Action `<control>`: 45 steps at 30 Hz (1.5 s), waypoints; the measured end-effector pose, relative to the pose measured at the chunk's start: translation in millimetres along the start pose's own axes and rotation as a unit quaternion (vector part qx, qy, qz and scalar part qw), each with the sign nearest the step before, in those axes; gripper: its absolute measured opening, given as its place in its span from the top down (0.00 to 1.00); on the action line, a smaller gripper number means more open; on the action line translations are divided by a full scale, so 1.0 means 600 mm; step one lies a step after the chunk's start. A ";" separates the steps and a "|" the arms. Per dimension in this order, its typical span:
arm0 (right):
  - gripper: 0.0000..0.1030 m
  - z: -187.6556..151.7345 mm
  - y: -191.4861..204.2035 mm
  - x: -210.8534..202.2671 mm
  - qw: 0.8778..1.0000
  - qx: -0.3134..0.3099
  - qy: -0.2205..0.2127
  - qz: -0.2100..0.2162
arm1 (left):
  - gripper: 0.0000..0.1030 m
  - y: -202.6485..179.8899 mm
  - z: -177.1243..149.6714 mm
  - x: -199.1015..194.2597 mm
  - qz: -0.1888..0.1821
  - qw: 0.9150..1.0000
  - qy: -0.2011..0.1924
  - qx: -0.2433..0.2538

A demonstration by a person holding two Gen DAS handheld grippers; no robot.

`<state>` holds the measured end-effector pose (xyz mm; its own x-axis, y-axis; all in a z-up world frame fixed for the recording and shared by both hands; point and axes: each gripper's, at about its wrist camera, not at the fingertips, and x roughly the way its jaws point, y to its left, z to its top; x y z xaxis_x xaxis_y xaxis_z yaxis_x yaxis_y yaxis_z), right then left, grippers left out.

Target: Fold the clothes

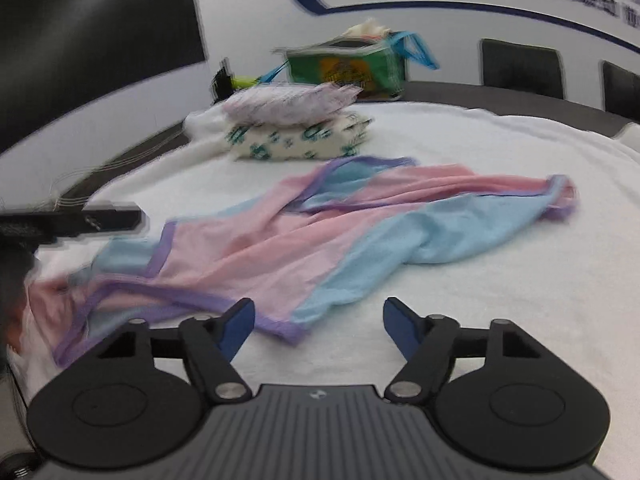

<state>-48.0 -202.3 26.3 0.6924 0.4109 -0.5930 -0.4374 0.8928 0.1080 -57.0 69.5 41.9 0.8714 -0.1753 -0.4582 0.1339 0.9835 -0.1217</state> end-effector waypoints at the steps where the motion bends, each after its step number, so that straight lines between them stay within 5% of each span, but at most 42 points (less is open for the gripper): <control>1: 0.54 -0.004 0.020 0.001 1.000 -0.013 0.002 -0.003 | 0.00 0.006 -0.002 -0.015 0.013 1.000 -0.012 0.010; 2: 0.65 -0.008 0.039 0.002 1.000 -0.027 0.004 -0.005 | 0.00 0.013 -0.003 -0.030 0.025 0.999 -0.024 0.019; 3: 0.91 0.008 0.016 0.028 0.999 -0.036 0.007 0.000 | 0.00 0.019 -0.005 -0.045 0.038 0.998 -0.037 0.029; 4: 0.95 0.013 0.005 0.021 1.000 -0.030 0.003 -0.001 | 0.00 0.028 -0.006 -0.058 0.046 0.997 -0.045 0.031; 7: 0.95 0.027 -0.021 -0.032 0.999 -0.009 -0.026 -0.040 | 0.00 0.045 -0.014 -0.075 0.046 0.997 -0.058 0.030; 10: 0.94 0.052 -0.081 -0.053 0.990 0.043 -0.047 -0.128 | 0.00 0.045 -0.024 -0.078 0.032 0.997 -0.065 0.037; 13: 0.88 0.070 -0.120 -0.038 0.975 0.075 -0.010 -0.207 | 0.00 0.046 -0.034 -0.081 0.018 0.996 -0.072 0.044; 15: 0.82 0.037 -0.079 -0.069 0.984 0.032 -0.037 -0.173 | 0.00 0.043 -0.040 -0.081 0.006 0.996 -0.074 0.056; 16: 0.63 0.019 -0.057 -0.086 0.987 0.009 -0.052 -0.154 | 0.00 0.036 -0.043 -0.078 -0.003 0.995 -0.072 0.070; 18: 0.42 -0.011 -0.034 -0.068 0.994 -0.063 -0.052 -0.069 | 0.00 0.023 -0.048 -0.073 -0.020 0.993 -0.069 0.097; 21: 0.42 -0.075 0.054 -0.002 0.981 -0.192 -0.022 0.037 | 0.01 0.003 -0.056 -0.066 -0.047 0.987 -0.065 0.137; 23: 0.42 -0.117 0.104 0.010 0.967 -0.253 -0.003 0.037 | 0.00 -0.010 -0.059 -0.063 -0.063 0.983 -0.064 0.159; 24: 0.46 -0.138 0.129 0.015 0.959 -0.282 0.006 0.035 | 0.00 -0.016 -0.058 -0.065 -0.070 0.982 -0.067 0.164; 26: 0.95 -0.136 0.125 0.023 0.964 -0.262 0.005 0.049 | 0.00 -0.029 -0.056 -0.070 -0.084 0.978 -0.072 0.175; 28: 1.00 -0.093 0.070 -0.006 0.977 -0.203 -0.009 0.065 | 0.00 -0.041 -0.055 -0.074 -0.098 0.975 -0.077 0.186; 31: 1.00 -0.035 -0.001 -0.107 0.975 -0.174 -0.089 0.102 | 0.00 -0.060 -0.052 -0.081 -0.118 0.969 -0.086 0.201; 34: 1.00 0.002 -0.057 -0.137 0.987 -0.116 -0.114 0.020 | 0.00 -0.086 -0.049 -0.056 -0.125 0.968 -0.085 0.200; 37: 0.95 0.010 -0.096 -0.115 0.986 -0.039 -0.068 -0.148 | 0.00 -0.098 -0.050 -0.040 -0.126 0.968 -0.075 0.205; 38: 0.95 0.014 -0.115 -0.089 0.983 -0.028 -0.052 -0.174 | 0.00 -0.101 -0.051 -0.035 -0.127 0.968 -0.072 0.207; 41: 0.87 -0.013 -0.140 -0.095 0.986 -0.017 -0.053 -0.157 | 0.02 -0.111 -0.053 -0.021 -0.127 0.967 -0.062 0.212; 43: 0.54 -0.049 -0.112 -0.134 0.988 -0.025 -0.068 -0.140 | 0.02 -0.117 -0.055 -0.011 -0.127 0.966 -0.055 0.216; 45: 0.52 -0.073 -0.094 -0.134 0.990 -0.060 -0.071 -0.104 | 0.02 -0.125 -0.054 -0.001 -0.128 0.966 -0.048 0.218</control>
<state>-104.0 -293.9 32.8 0.8448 0.2498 -0.4731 -0.3360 0.9359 -0.1057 -83.0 -5.2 23.1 0.8200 -0.4313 -0.3762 0.5192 0.8372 0.1718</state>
